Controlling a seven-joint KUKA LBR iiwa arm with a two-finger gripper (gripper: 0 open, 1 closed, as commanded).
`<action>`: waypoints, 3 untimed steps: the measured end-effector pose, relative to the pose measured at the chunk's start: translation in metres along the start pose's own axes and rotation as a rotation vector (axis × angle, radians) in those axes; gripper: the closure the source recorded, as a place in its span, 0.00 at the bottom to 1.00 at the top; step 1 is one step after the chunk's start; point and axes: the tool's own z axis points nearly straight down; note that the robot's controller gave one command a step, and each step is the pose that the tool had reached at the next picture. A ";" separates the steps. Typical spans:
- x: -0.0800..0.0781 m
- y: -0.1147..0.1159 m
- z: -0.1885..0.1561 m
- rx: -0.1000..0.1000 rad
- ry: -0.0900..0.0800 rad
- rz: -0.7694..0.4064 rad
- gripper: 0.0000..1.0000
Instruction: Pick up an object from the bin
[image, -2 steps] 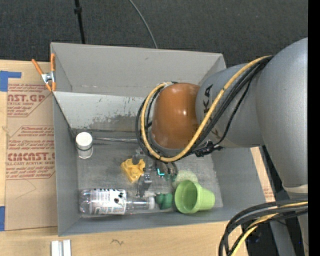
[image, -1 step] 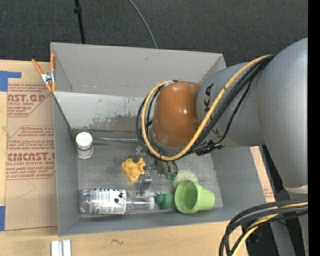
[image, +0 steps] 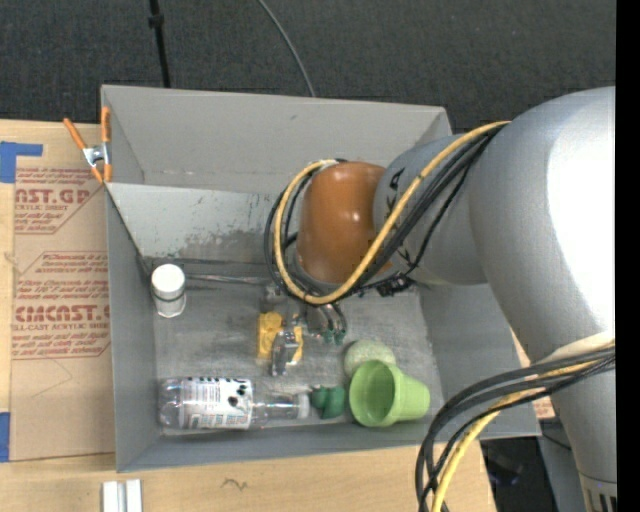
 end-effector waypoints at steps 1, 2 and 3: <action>-0.015 -0.001 0.016 -0.001 0.016 -0.008 0.00; -0.006 -0.022 0.004 -0.003 -0.001 -0.076 0.00; -0.005 -0.028 0.005 -0.002 0.003 0.021 0.00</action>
Offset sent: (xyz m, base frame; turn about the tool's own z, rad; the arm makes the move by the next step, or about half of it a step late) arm 0.0045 -0.0259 -0.0073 -0.0727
